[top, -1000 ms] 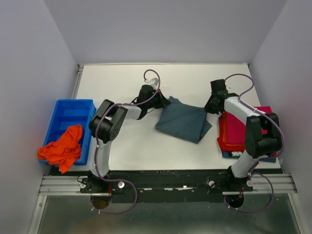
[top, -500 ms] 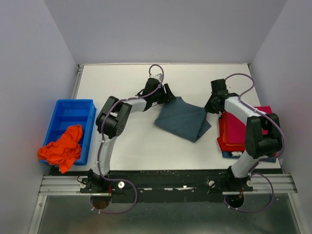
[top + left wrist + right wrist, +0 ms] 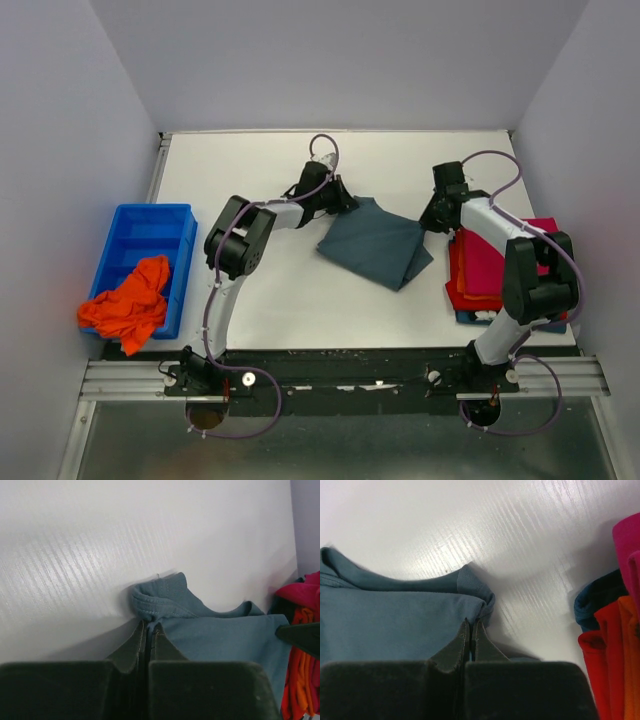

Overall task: Fold and stack the t-shirts
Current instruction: Put the neatly folded tshirt into the corner of the board with both arms

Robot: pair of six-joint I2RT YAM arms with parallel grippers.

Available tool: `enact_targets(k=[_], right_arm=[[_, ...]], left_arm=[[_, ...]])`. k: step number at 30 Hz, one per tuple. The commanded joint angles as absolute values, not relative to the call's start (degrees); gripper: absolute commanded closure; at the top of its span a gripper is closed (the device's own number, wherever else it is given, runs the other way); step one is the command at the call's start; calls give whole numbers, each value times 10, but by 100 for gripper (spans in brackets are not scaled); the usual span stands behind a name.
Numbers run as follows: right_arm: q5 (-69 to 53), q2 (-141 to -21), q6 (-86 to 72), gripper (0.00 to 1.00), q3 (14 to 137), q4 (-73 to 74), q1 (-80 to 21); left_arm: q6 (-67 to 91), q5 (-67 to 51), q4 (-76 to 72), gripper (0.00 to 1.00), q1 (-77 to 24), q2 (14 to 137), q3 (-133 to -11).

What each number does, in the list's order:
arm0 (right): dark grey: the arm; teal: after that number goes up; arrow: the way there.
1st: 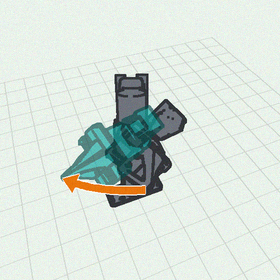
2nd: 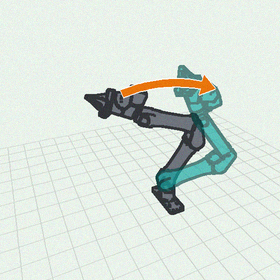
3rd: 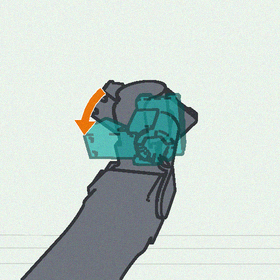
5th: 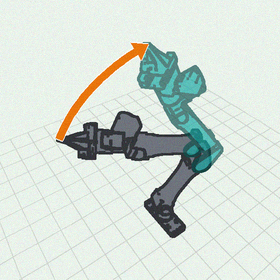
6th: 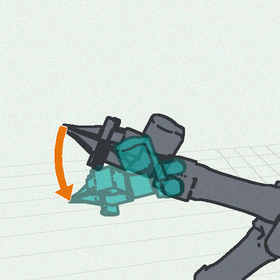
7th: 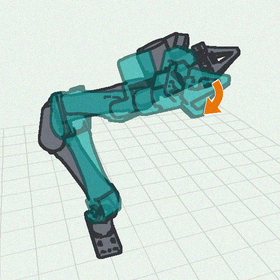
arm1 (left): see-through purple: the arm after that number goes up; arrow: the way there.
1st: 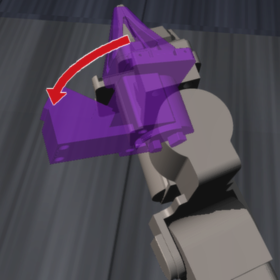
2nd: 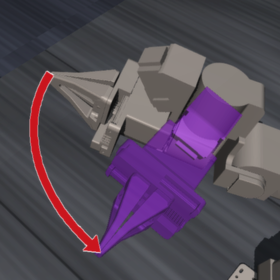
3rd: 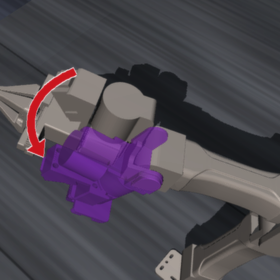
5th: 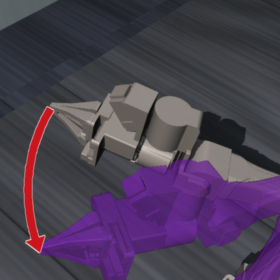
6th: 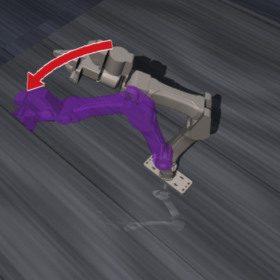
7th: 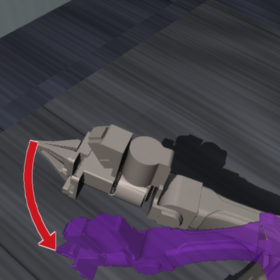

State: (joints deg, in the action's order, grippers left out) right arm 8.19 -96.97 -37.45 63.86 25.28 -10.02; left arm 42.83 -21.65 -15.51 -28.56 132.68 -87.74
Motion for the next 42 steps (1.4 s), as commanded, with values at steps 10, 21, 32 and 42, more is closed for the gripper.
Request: enact_targets(k=[10, 21, 32, 42], right_arm=[[51, -944, -350, 99, 682, 264, -98], [12, -785, -308, 99, 636, 243, -98], [195, -569, -303, 99, 664, 341, -98], [445, -536, -293, 99, 825, 518, -93]], left_arm=[[439, -212, -345, 100, -286, 1210, -729], [399, -139, -381, 100, -309, 1011, -613], [302, 39, -286, 100, -447, 854, -625], [323, 189, -360, 100, -636, 892, -655]])
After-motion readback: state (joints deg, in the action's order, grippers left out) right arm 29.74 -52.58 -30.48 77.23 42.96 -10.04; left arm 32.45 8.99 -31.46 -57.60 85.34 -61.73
